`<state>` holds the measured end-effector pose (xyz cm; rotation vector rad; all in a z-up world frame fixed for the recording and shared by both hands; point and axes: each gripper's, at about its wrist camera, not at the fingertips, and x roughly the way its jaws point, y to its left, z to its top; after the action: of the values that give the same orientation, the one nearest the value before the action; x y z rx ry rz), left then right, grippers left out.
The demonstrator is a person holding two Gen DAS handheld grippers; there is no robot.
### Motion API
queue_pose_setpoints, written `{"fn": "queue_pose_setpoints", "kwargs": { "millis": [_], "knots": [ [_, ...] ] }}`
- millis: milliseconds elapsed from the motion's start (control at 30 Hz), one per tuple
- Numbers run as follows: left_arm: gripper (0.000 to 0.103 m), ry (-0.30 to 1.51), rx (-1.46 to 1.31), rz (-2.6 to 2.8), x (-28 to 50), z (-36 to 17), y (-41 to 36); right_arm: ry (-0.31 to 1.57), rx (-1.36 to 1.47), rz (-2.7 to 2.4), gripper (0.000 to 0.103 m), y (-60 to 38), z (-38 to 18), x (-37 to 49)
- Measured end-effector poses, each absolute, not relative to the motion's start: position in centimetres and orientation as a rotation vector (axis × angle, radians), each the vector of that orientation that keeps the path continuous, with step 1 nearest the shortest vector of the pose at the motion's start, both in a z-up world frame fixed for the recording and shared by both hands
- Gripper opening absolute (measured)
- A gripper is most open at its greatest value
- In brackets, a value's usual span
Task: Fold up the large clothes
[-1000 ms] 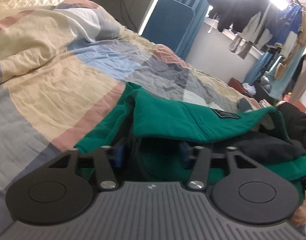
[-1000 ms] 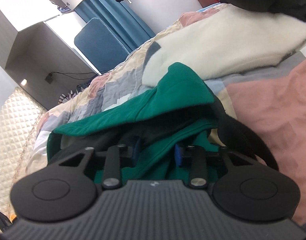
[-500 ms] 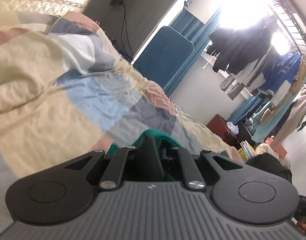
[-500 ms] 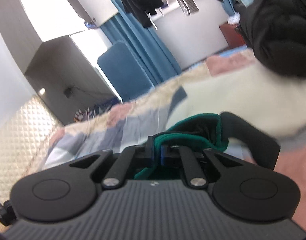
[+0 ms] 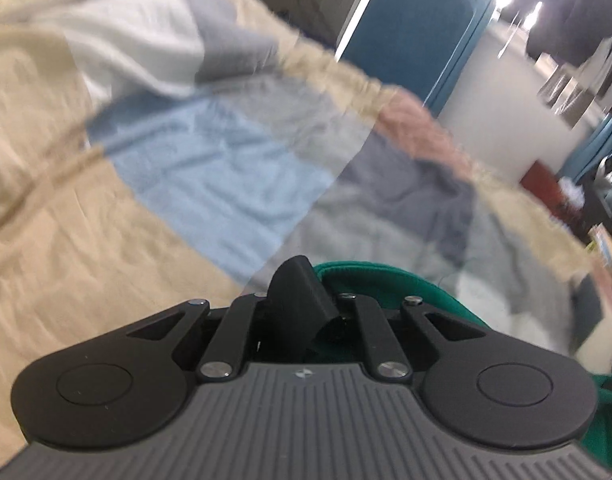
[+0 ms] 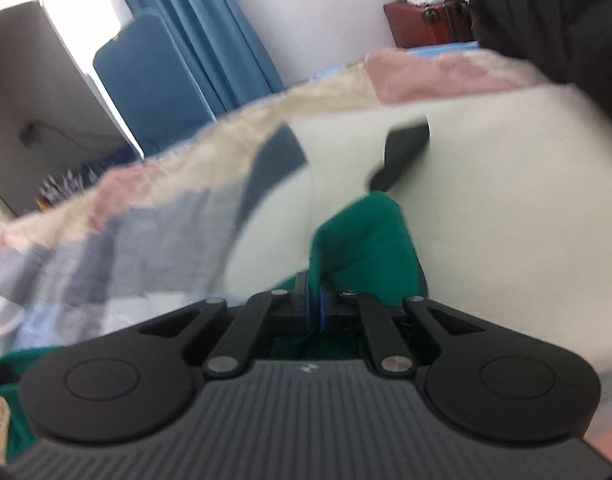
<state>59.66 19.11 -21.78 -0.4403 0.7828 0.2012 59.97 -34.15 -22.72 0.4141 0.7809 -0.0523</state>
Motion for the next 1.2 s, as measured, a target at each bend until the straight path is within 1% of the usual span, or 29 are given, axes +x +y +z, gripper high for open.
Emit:
{"fn": "queue_pose_setpoints", "kwargs": {
  "millis": [133, 233, 267, 333, 367, 400, 433, 467, 500, 667, 733, 867, 1033, 1200],
  "knots": [
    [0.011, 0.813, -0.412, 0.181, 60.1, -23.3, 19.0, 0.774, 0.340, -0.038, 0.007, -33.4, -23.3, 59.9],
    [0.011, 0.817, -0.408, 0.130, 59.6, -22.7, 19.1, 0.737, 0.352, -0.001, 0.009, -33.5, -22.7, 59.4],
    [0.013, 0.810, -0.402, 0.116, 59.2, -22.2, 19.1, 0.722, 0.345, 0.011, 0.010, -33.5, -22.3, 58.9],
    [0.032, 0.804, -0.388, 0.093, 57.9, -21.0, 18.9, 0.704, 0.334, 0.016, 0.012, -33.5, -21.3, 57.8],
    [0.047, 0.798, -0.389, 0.091, 57.0, -20.4, 18.8, 0.697, 0.335, 0.010, 0.020, -33.4, -20.8, 57.2],
    [0.051, 0.771, -0.392, 0.097, 55.6, -19.5, 18.7, 0.690, 0.341, 0.013, 0.033, -33.3, -20.3, 56.5],
    [0.052, 0.751, -0.398, 0.089, 54.5, -18.9, 18.6, 0.678, 0.349, 0.026, 0.040, -33.3, -19.9, 55.6],
    [0.052, 0.743, -0.404, 0.076, 53.4, -18.3, 18.6, 0.664, 0.354, 0.041, 0.050, -33.3, -19.4, 54.7],
    [0.052, 0.734, -0.412, 0.071, 52.0, -17.7, 18.4, 0.651, 0.358, 0.054, 0.052, -33.3, -18.9, 53.7],
    [0.052, 0.692, -0.366, 0.028, 45.3, -16.1, 15.9, 0.608, 0.402, 0.107, 0.052, -33.0, -17.0, 48.2],
    [0.052, 0.682, -0.384, -0.027, 41.7, -16.4, 14.5, 0.585, 0.379, 0.132, 0.052, -32.3, -16.2, 45.5],
    [0.052, 0.660, -0.325, -0.079, 36.2, -17.0, 11.2, 0.584, 0.312, 0.189, 0.052, -30.3, -15.1, 40.8],
    [0.052, 0.630, -0.247, -0.108, 32.4, -17.0, 7.9, 0.579, 0.248, 0.253, 0.052, -27.7, -14.2, 35.9],
    [0.052, 0.610, -0.191, -0.111, 31.0, -17.7, 6.2, 0.634, 0.269, 0.304, 0.052, -25.6, -16.1, 33.2]
  ]
}}
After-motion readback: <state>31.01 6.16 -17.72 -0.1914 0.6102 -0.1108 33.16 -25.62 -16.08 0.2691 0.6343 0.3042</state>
